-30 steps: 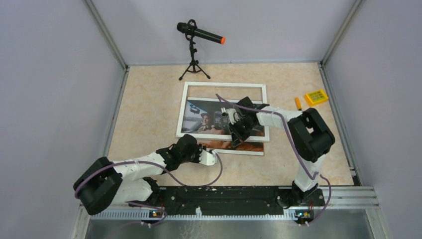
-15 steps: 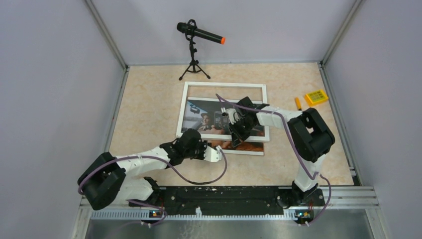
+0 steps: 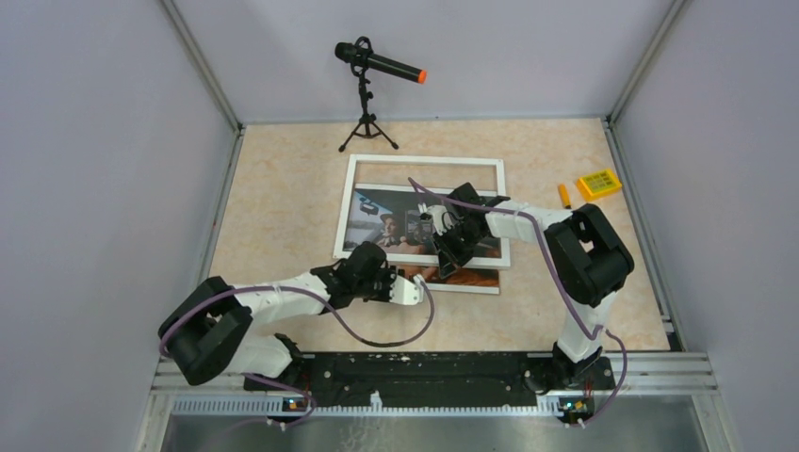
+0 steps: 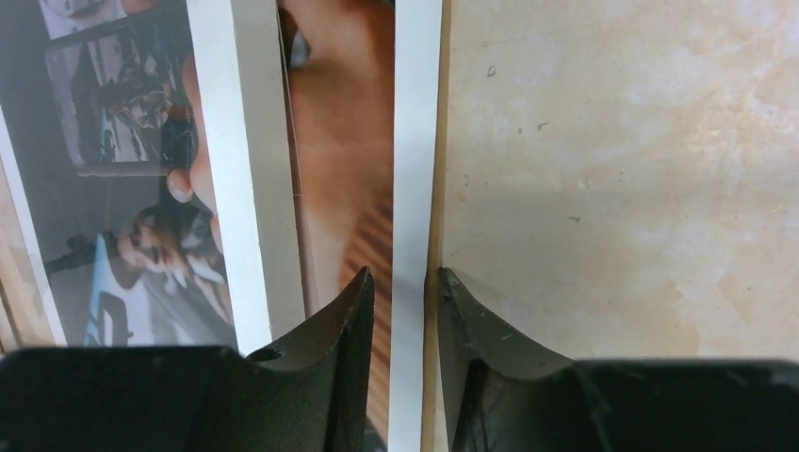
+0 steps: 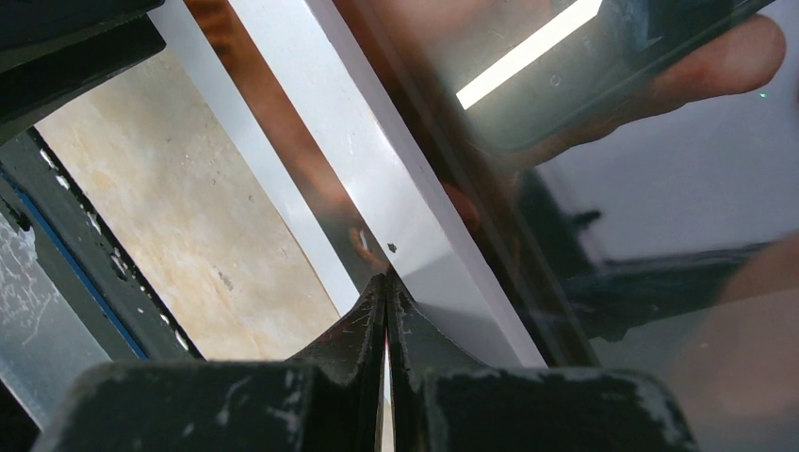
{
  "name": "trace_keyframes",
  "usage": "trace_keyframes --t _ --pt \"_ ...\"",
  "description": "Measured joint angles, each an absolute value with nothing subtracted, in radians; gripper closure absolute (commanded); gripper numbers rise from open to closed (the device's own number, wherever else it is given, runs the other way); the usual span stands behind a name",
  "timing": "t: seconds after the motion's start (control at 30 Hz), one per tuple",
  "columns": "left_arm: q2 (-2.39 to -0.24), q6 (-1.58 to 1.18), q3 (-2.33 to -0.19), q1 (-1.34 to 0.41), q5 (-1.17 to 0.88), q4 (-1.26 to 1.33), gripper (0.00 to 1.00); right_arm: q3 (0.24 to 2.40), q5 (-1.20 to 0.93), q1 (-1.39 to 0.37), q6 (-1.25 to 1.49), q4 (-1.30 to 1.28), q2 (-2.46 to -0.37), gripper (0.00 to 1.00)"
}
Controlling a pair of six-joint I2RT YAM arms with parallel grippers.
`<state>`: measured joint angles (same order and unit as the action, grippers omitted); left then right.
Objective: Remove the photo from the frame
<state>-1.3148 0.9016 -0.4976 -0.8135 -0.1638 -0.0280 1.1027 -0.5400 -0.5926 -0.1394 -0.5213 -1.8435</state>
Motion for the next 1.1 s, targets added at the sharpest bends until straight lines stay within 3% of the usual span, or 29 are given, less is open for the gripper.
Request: trace_keyframes --t 0.87,1.1 --pt "-1.370 0.889 -0.568 -0.805 -0.164 -0.073 0.73 1.102 -0.550 -0.593 -0.176 -0.521 -1.843 1.00" --pt "-1.355 0.920 -0.533 -0.806 -0.141 -0.015 0.84 1.102 -0.550 -0.593 -0.181 -0.517 -1.843 1.00"
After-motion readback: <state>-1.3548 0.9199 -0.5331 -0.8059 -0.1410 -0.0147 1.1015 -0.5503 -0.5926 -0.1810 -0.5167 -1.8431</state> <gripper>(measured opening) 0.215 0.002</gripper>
